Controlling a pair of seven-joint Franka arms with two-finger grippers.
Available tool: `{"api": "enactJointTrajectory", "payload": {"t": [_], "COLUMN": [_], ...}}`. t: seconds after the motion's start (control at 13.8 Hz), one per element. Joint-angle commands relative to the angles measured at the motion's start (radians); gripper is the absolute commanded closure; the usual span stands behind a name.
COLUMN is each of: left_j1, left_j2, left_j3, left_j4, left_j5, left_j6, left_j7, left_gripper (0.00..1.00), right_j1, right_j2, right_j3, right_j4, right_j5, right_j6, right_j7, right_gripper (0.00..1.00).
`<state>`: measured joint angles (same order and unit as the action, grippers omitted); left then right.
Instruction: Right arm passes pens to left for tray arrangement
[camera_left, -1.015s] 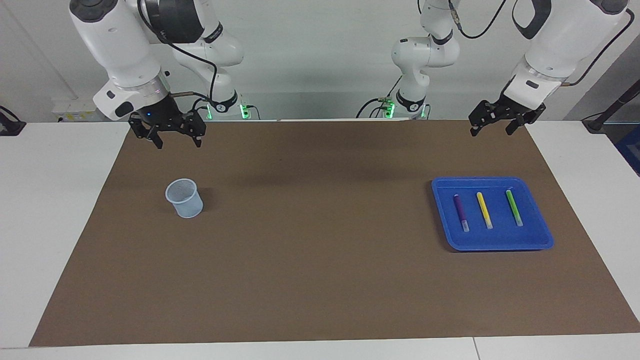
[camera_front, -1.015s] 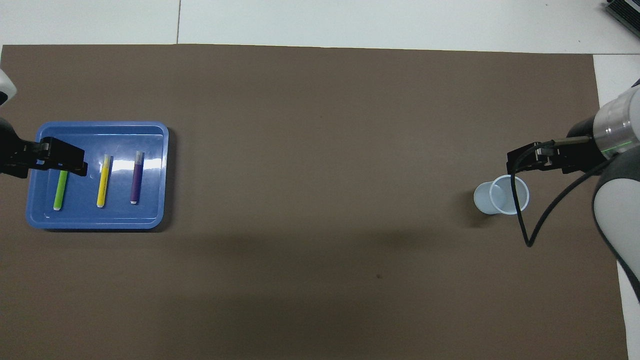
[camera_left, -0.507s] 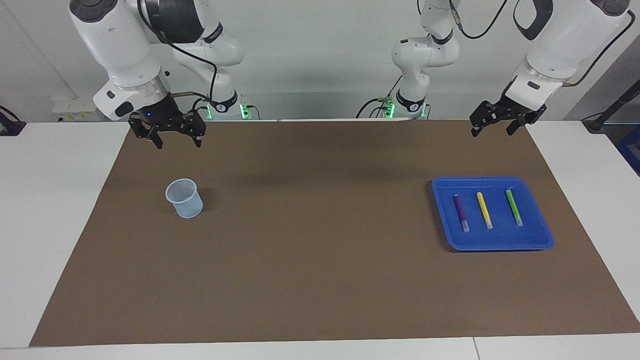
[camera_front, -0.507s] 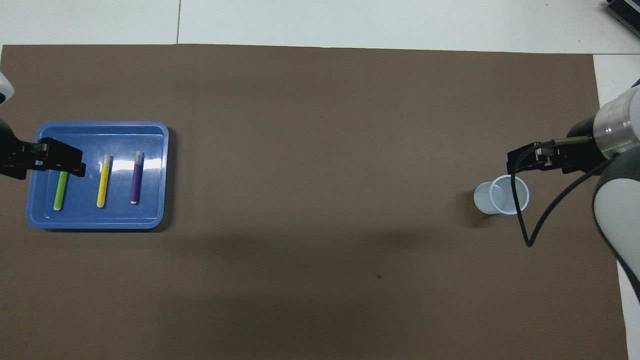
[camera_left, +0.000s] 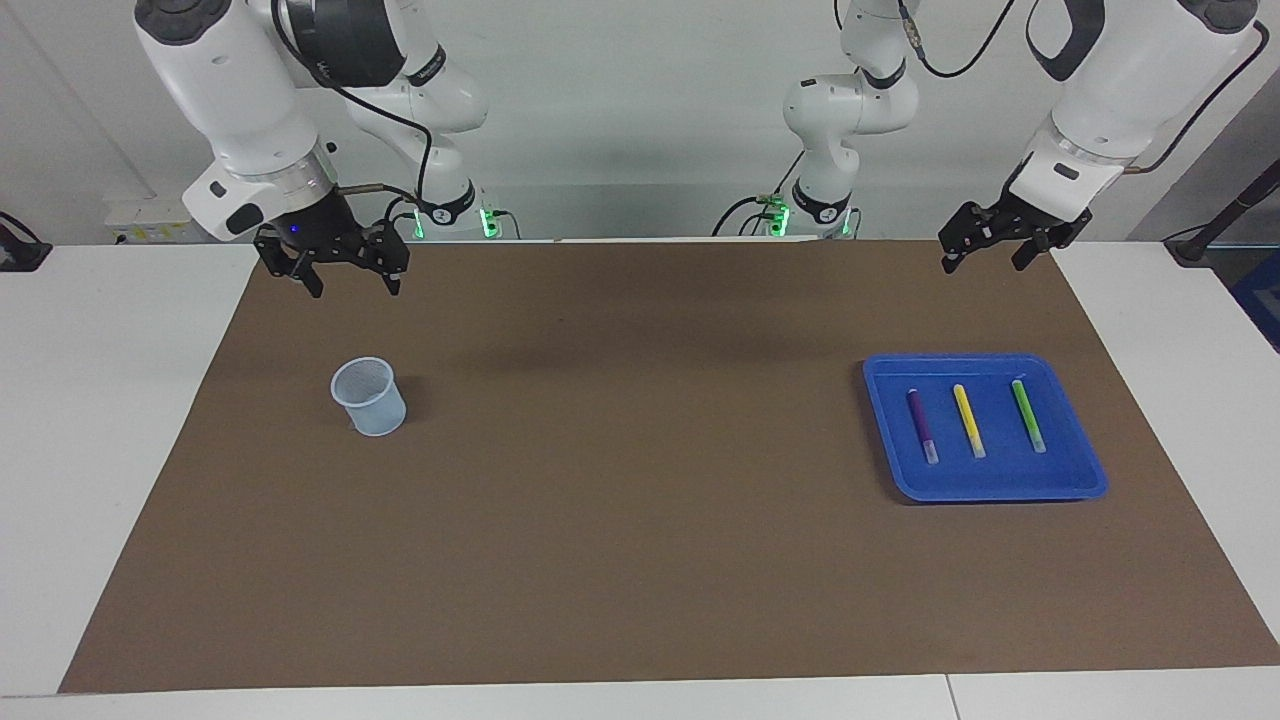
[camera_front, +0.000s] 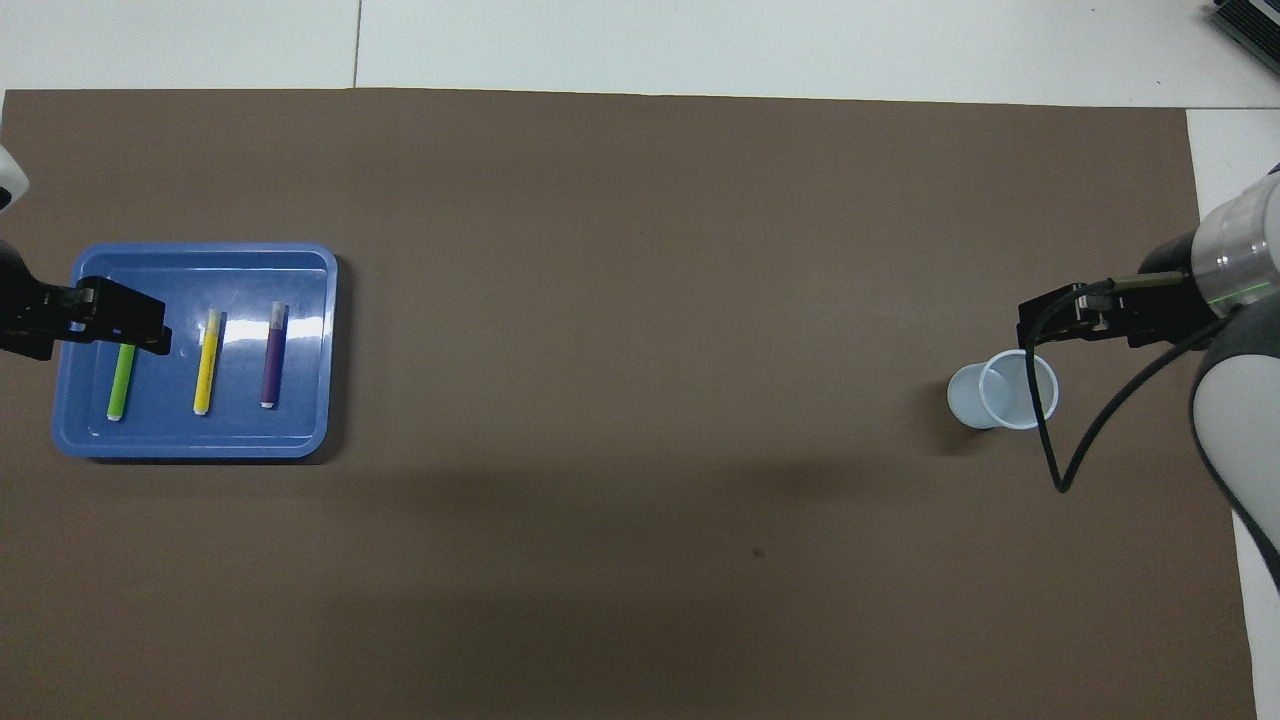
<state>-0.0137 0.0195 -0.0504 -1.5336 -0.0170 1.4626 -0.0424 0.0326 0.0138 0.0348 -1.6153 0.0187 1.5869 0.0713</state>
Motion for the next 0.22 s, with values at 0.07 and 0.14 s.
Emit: {"api": "enactJointTrajectory", "payload": {"t": [0.07, 0.14], "left_j1": [0.015, 0.015], "left_j2": [-0.021, -0.021], "left_j3": [-0.009, -0.009], "left_j4": [-0.014, -0.014], "left_j5": [-0.009, -0.011], "left_j6": [-0.001, 0.001], "left_j7": [-0.001, -0.001], "left_gripper": [0.00, 0.00], "right_j1": [-0.007, -0.007], "right_j2": [-0.005, -0.005], "right_j3": [0.004, 0.004], "right_j4": [0.003, 0.003], "right_j5": [0.001, 0.000], "right_j6": [-0.005, -0.005], "right_j7": [0.016, 0.016], "right_gripper": [0.00, 0.00]}}
